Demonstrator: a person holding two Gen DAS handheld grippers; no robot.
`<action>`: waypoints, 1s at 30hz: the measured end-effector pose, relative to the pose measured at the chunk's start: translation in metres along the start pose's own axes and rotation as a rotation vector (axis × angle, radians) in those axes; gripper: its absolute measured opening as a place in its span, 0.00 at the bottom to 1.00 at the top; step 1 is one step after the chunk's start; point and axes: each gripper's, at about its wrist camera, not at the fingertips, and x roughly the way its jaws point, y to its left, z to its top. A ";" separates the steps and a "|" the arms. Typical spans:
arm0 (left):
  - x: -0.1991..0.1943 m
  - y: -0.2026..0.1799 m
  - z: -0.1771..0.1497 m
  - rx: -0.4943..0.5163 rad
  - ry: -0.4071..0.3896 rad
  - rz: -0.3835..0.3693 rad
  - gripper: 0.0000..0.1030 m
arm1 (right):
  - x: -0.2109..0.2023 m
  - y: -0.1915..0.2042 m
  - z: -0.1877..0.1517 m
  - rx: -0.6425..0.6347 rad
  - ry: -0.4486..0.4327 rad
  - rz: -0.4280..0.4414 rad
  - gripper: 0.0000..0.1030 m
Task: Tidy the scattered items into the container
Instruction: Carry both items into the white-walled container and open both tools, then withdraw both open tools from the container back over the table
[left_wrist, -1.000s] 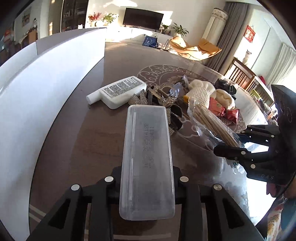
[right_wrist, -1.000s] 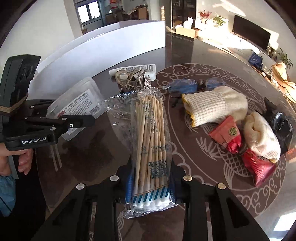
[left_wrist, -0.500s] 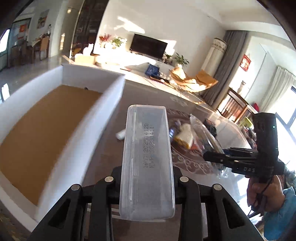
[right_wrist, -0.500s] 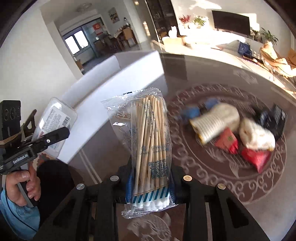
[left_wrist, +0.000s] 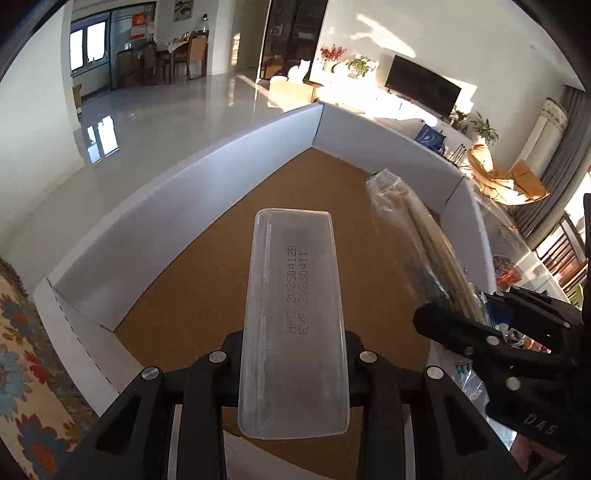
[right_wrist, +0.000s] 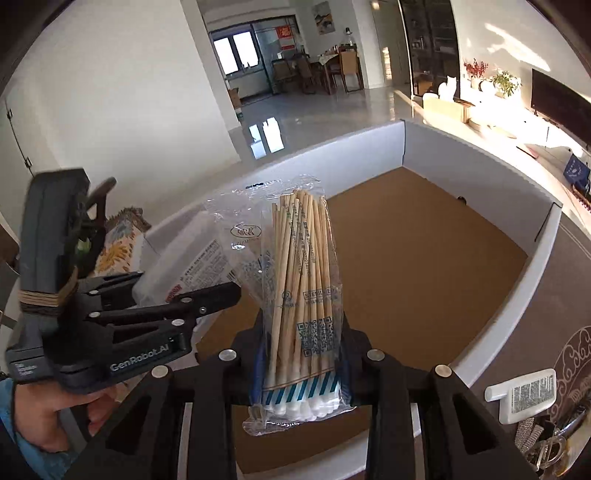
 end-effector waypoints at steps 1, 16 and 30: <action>0.004 0.002 -0.001 -0.005 0.009 0.018 0.35 | 0.011 0.002 0.000 -0.010 0.025 -0.019 0.64; 0.008 -0.035 -0.023 0.070 0.001 0.037 0.56 | 0.007 -0.023 -0.028 -0.216 0.052 -0.123 0.85; -0.119 -0.212 -0.078 0.359 -0.329 -0.203 1.00 | -0.198 -0.131 -0.191 0.128 -0.341 -0.472 1.00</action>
